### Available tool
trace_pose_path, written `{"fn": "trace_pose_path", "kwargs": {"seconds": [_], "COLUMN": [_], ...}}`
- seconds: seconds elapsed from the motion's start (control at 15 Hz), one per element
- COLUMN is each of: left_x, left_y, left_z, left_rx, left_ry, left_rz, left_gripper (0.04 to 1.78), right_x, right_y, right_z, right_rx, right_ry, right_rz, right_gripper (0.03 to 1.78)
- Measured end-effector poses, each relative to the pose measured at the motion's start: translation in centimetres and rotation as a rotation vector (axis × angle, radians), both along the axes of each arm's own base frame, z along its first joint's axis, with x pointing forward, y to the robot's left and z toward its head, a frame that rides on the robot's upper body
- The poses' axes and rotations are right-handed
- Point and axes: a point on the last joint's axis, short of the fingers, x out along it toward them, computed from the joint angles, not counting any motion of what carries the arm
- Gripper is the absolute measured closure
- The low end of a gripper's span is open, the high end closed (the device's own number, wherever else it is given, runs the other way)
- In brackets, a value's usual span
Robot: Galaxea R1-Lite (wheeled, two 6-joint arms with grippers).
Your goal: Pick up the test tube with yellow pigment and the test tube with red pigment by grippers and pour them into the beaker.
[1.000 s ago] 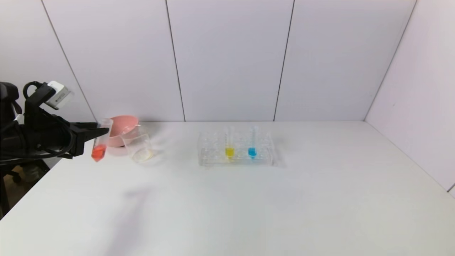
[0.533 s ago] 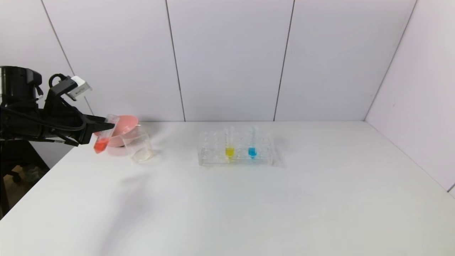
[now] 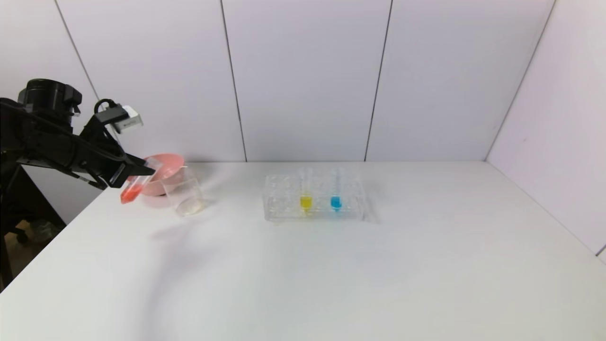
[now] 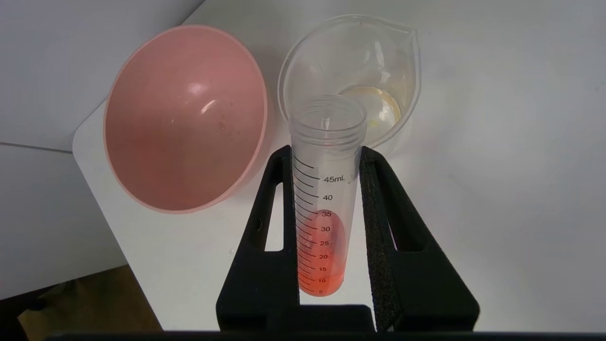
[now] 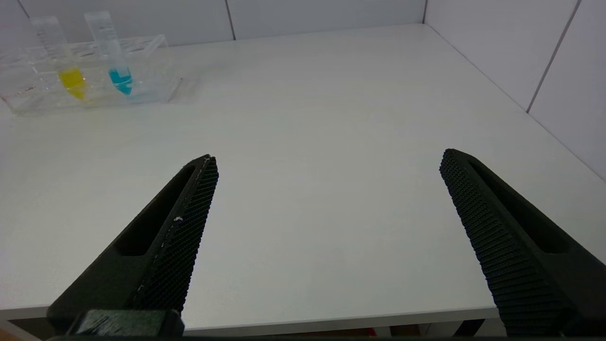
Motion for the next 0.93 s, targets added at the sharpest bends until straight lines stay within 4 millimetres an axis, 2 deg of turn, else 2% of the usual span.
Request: {"fn": "trace_pose_path", "kwargs": {"seconds": [0.53,0.93], "left_x": [0.9,2.6], "left_y": [-1.3,-2.9], "left_z": [3.8,2.9], "left_rx": [0.172,0.336], "left_ry": [0.121,0.14], "left_rz": [-0.046,-0.069], "left_gripper": [1.4,1.4], "right_x": [0.0,0.0], "right_y": [0.0,0.0], "right_z": [0.0,0.0], "right_rx": [0.0,0.0], "right_ry": [0.0,0.0], "right_rz": [0.0,0.0], "right_gripper": [0.1,0.1]}}
